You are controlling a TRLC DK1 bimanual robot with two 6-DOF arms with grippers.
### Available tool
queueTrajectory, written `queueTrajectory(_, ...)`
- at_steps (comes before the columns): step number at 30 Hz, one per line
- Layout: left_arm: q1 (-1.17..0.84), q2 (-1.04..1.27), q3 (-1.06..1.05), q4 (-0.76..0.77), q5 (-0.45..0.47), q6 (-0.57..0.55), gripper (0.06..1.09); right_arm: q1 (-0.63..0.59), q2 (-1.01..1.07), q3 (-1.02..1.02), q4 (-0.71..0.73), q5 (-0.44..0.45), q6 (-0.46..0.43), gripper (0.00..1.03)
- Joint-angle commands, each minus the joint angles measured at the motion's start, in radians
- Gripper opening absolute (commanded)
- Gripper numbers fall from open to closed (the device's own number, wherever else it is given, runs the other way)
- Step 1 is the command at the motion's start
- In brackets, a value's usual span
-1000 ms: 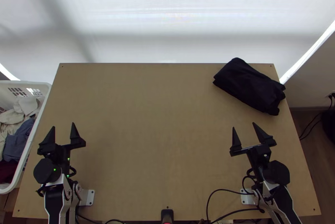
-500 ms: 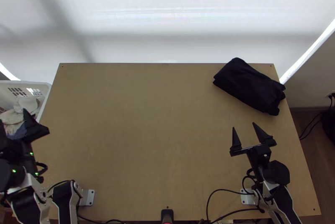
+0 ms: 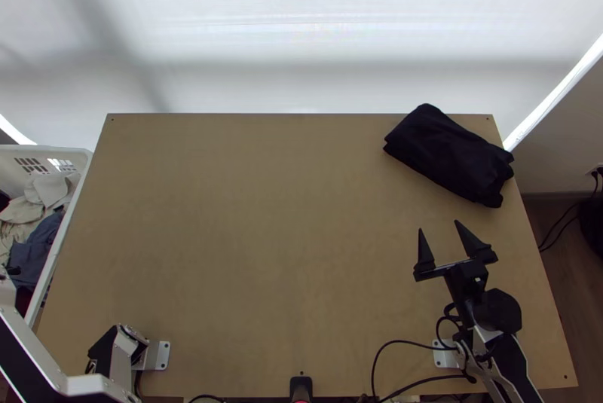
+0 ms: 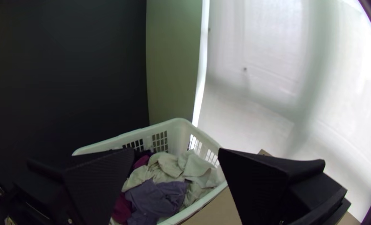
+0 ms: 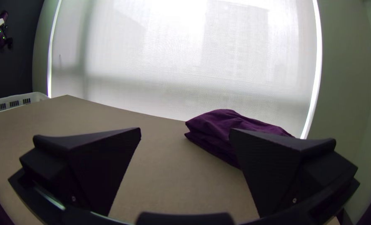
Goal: Fold the t-shirt
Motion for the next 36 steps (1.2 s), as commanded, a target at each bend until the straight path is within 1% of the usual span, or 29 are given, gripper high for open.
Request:
queueTrajectory(1,0.071,0.146,0.081,-0.042,0.043,0.009,1.04,0.003,-0.004,-0.01,-0.011,0.002,-0.019,0.99)
queueTrajectory(2,0.091,0.203,0.103,-0.048,0.055,0.01,1.04,0.003,-0.004,-0.01,-0.011,0.002,-0.019,0.99)
queueTrajectory(7,0.159,0.509,0.276,-0.134,0.056,0.009,1.04,0.003,-0.004,-0.01,-0.011,0.002,-0.019,0.99)
queueTrajectory(11,0.197,0.775,0.466,-0.243,0.056,0.015,1.04,0.003,-0.004,-0.01,-0.011,0.002,-0.019,0.99)
queueTrajectory(14,0.218,0.971,0.612,-0.321,0.056,0.041,1.04,0.003,-0.004,-0.01,-0.011,0.002,-0.019,0.99)
queueTrajectory(19,0.246,1.22,0.796,-0.367,0.056,0.076,1.04,0.003,-0.004,-0.01,-0.011,0.002,-0.019,0.99)
queueTrajectory(22,0.254,1.324,0.87,-0.381,0.056,0.109,1.04,0.003,-0.004,-0.01,-0.011,0.002,-0.019,0.99)
queueTrajectory(28,0.251,1.479,0.992,-0.384,0.055,0.139,1.04,0.003,-0.004,-0.01,-0.011,0.002,-0.019,0.99)
queueTrajectory(36,0.249,1.666,1.175,-0.387,0.052,0.141,1.04,0.003,-0.004,-0.01,-0.011,0.002,-0.019,0.99)
